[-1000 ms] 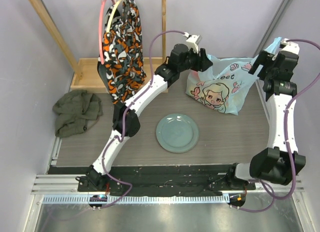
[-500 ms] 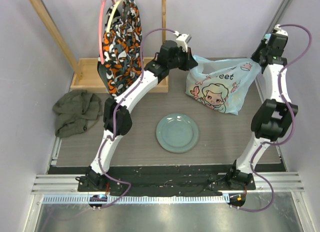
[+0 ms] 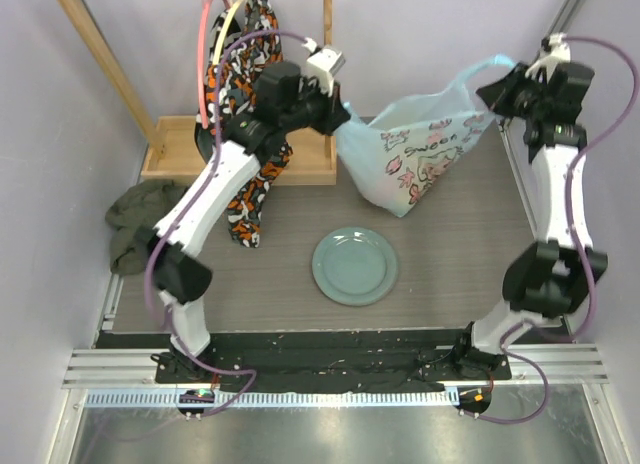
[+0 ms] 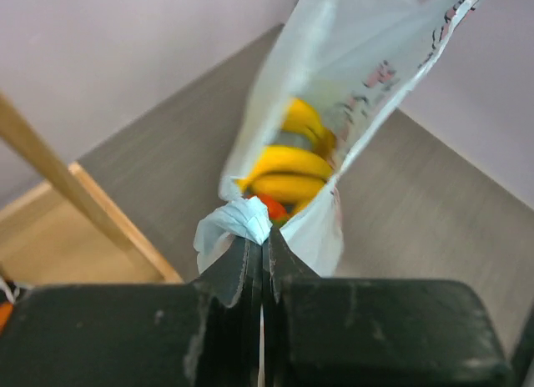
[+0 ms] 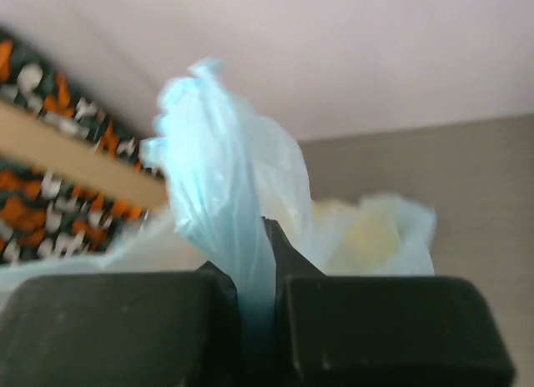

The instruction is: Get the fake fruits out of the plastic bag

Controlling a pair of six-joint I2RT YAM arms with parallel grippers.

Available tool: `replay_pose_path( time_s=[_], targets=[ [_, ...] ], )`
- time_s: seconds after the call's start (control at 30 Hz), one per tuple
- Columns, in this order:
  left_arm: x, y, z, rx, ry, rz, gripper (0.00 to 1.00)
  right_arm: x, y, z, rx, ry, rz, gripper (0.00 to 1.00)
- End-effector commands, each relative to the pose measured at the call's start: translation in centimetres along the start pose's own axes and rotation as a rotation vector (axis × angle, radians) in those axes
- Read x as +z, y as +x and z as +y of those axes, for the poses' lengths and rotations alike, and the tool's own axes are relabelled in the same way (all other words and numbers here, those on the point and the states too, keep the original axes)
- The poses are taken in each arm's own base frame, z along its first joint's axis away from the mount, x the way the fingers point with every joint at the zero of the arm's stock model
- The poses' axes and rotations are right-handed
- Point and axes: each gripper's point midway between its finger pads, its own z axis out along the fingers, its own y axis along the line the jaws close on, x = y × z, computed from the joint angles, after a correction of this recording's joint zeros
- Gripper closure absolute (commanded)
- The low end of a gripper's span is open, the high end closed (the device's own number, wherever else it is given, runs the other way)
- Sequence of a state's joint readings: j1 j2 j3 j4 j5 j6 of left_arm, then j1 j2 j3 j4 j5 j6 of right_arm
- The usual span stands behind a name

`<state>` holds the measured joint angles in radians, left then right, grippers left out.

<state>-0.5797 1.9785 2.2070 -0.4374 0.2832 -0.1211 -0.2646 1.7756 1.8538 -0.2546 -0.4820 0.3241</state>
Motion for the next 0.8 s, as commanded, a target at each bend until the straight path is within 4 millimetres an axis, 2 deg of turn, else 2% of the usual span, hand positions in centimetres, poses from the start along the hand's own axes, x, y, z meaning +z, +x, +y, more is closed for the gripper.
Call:
replay_pose_path(
  time_s=[0.0,0.03,0.07,0.1,0.13,0.17,0.2,0.27,0.3,0.33,0.37,0.4,0.43,0.47,0.5,0.53,0.57,0.63,0.67,0.73,0.77],
  targets=[
    [-8.4,2.2,-3.3,0.017,0.074,0.101,1.0,-6.3,8.2,2.2,-0.064,-0.092,0.167,0.92],
    [-9.1,7.1,-3.3,-0.027,0.072,0.205,1.0,-8.5,9.8,2.5,-0.071,-0.076,0.205,0.92],
    [-10.1,8.4,-3.7,-0.039,0.078,0.228,1.0,-9.7,11.7,1.9,-0.091,-0.041,0.246,0.91],
    [-12.1,8.2,-4.5,-0.034,0.086,0.216,1.0,-11.4,16.4,0.5,-0.087,-0.008,0.358,0.91],
    [-12.6,11.3,-4.5,-0.057,0.084,0.279,1.0,-13.3,17.0,1.0,-0.113,0.005,0.358,0.91],
    [-13.1,12.0,-4.7,-0.064,0.085,0.292,1.0,-14.7,20.1,-0.2,-0.131,0.033,0.423,0.91],
    [-13.5,12.6,-5.2,-0.075,0.092,0.303,1.0,-15.9,21.5,-0.6,-0.167,0.049,0.458,0.91],
    [-13.9,13.4,-5.6,-0.083,0.107,0.316,1.0,-17.9,22.5,-0.9,-0.203,0.088,0.465,0.93],
    [-13.8,13.3,-5.6,-0.082,0.106,0.314,1.0,-19.0,24.3,-1.5,-0.193,0.118,0.519,0.94],
    [-13.4,13.5,-5.4,-0.082,0.102,0.319,1.0,-19.6,24.9,-1.5,-0.207,0.115,0.549,0.93],
    [-13.2,12.6,-5.4,-0.078,0.102,0.305,1.0,-20.0,25.7,-1.6,-0.204,0.107,0.594,0.85],
    [-13.1,12.4,-5.5,-0.076,0.106,0.305,1.0,-21.2,26.3,-0.9,-0.188,0.087,0.665,0.64],
    [-12.9,12.0,-5.5,-0.074,0.11,0.3,1.0,-21.7,26.0,-0.8,-0.237,0.056,0.703,0.56],
    [-12.7,11.6,-5.5,-0.076,0.11,0.296,1.0,-21.3,23.6,-0.1,-0.272,0.04,0.696,0.52],
    [-12.6,11.3,-5.5,-0.077,0.111,0.291,1.0,-22.8,23.4,0.7,-0.265,0.026,0.759,0.46],
    [-12.6,11.0,-5.5,-0.077,0.111,0.286,1.0,-23.1,22.0,1.8,-0.293,-0.016,0.745,0.42],
    [-12.6,10.5,-5.6,-0.082,0.114,0.277,1.0,-23.1,18.4,3.3,-0.396,-0.059,0.669,0.39],
    [-12.6,9.8,-6.0,-0.088,0.128,0.264,1.0,-24.6,15.9,6.3,-0.459,-0.154,0.616,0.28],
    [-12.6,9.3,-6.1,-0.088,0.134,0.251,1.0,-25.1,13.1,7.9,-0.532,-0.18,0.535,0.24],
    [-12.5,9.0,-6.2,-0.09,0.138,0.246,1.0,-26.2,10.8,10.6,-0.577,-0.243,0.434,0.1],
    [-12.7,8.8,-6.3,-0.095,0.137,0.239,1.0,-26.6,9.6,11.8,-0.592,-0.26,0.379,0.06]
  ],
)
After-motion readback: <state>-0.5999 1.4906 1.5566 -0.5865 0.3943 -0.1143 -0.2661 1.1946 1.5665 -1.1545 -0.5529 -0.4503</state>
